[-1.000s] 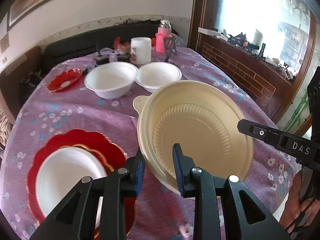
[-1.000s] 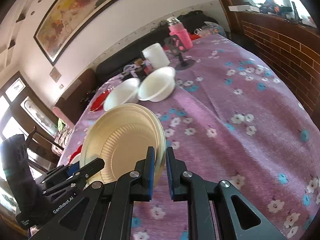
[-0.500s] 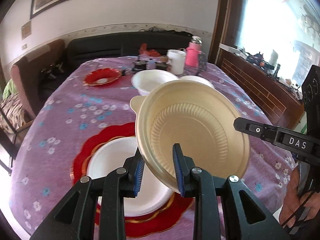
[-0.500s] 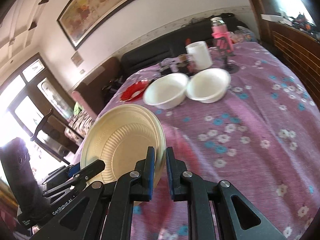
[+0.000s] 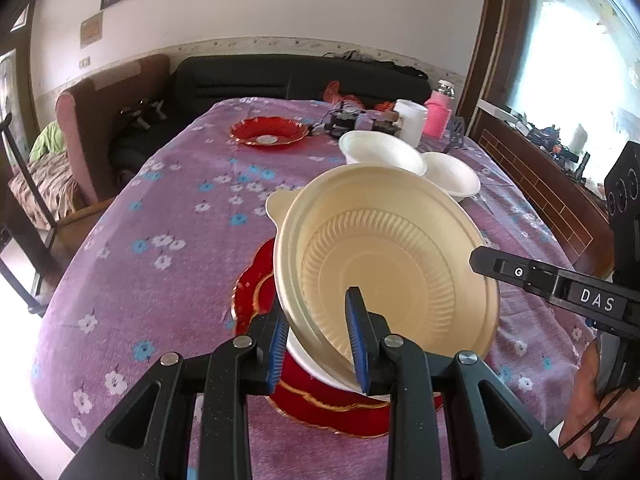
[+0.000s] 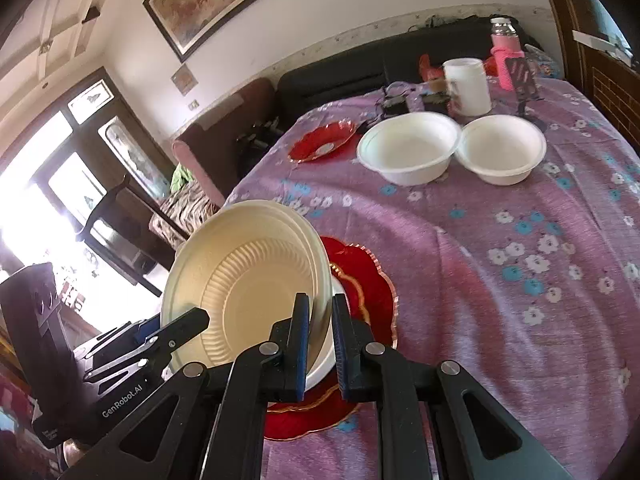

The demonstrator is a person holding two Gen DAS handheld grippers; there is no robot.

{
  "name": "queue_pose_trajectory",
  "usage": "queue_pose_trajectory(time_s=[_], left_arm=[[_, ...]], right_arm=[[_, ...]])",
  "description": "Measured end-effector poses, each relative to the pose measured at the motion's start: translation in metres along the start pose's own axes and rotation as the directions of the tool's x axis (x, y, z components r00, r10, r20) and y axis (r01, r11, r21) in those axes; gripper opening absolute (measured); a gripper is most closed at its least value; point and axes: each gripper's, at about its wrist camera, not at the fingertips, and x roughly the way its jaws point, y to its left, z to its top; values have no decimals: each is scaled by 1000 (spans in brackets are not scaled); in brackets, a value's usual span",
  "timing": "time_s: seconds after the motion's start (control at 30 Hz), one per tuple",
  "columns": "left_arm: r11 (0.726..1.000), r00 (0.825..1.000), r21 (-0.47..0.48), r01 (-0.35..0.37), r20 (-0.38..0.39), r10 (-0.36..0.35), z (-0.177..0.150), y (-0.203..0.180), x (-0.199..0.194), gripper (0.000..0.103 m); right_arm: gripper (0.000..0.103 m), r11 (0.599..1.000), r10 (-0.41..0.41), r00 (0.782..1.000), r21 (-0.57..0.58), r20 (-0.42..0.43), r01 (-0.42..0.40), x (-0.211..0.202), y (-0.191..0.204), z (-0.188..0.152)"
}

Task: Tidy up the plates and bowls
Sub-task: 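Lower the beige bowl onto the white plate and open both grippers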

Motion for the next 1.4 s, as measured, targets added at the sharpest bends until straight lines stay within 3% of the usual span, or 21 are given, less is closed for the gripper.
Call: queue_pose_trajectory(time_s=[0.33,1.4], left_arm=[[999,998,-30,18,-62,-20,-10,11,17,26],[1000,997,-25,4,-73,-6,-12,9,26,28]], right_arm=[[13,1000,-5,999,14,-43,5,14,0,-5],[14,998,5,997,56,-75,-1,23,-12,-9]])
